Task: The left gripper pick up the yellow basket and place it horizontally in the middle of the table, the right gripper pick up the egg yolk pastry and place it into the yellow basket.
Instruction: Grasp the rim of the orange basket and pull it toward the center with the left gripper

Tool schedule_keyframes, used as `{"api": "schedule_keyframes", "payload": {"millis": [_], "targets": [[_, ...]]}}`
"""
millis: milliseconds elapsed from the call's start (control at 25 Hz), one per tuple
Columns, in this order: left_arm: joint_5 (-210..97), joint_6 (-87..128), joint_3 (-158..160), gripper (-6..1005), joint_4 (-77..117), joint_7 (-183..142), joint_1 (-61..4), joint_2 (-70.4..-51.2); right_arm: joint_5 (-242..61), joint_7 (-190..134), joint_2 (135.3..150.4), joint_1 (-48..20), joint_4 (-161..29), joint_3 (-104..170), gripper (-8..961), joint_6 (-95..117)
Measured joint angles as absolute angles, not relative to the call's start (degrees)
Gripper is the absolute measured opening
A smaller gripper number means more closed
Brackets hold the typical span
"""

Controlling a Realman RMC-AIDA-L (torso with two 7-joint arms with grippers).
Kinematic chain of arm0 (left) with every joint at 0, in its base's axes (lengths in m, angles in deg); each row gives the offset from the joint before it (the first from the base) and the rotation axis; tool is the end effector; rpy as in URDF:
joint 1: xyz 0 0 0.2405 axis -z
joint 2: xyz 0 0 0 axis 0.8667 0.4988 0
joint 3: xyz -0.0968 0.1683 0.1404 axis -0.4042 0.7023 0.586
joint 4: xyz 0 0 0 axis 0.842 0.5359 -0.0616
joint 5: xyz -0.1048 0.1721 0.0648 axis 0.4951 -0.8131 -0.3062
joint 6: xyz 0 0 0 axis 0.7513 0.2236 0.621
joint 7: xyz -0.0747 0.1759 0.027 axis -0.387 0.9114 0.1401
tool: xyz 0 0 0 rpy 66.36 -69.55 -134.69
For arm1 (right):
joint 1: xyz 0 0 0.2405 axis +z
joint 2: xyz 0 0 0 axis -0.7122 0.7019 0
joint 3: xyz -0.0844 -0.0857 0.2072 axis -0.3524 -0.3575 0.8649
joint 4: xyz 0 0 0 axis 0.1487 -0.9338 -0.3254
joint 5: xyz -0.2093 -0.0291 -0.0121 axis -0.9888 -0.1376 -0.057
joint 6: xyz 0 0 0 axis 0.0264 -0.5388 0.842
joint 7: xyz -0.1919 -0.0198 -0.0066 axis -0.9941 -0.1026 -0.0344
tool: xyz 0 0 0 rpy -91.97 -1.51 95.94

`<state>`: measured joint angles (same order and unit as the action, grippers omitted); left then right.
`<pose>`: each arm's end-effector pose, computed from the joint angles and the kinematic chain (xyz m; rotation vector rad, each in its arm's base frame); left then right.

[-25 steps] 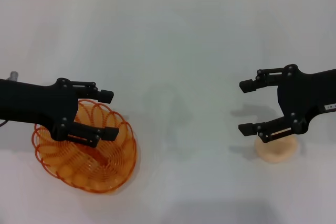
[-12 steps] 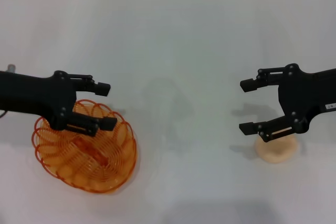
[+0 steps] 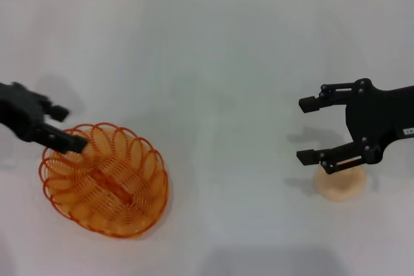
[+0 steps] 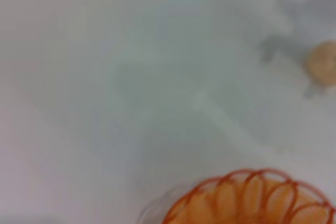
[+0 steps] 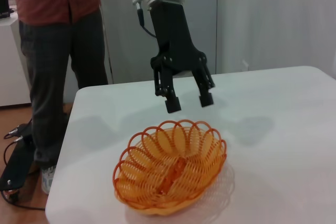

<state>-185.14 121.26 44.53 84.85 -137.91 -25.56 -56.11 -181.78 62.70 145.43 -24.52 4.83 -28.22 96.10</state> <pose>-0.2439 0.3354 0.0609 -2.8122 -0.9669 0.2556 0.1621 0.3122 -0.0033 -2.9762 0.1150 0.4031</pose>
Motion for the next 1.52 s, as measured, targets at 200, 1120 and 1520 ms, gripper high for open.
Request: {"api": "schedule_keyframes", "payload": {"millis": [200, 1120, 1520], "targets": [[-193.7, 122.2, 44.5, 877, 85.3, -141.0, -23.7, -55.04, -181.4, 62.6, 145.44, -24.5, 4.9, -28.2, 859, 95.9], [-198.8, 112.2, 45.1, 854, 78.3, -139.7, -23.3, -58.08, -180.7, 62.7, 145.53, -25.0, 6.3, -28.2, 859, 95.9], [-199.8, 109.0, 46.6, 790, 74.1, -140.1, -22.3, -59.60, -180.7, 62.7, 145.53, -25.2, 5.9, -28.2, 859, 96.0]]}}
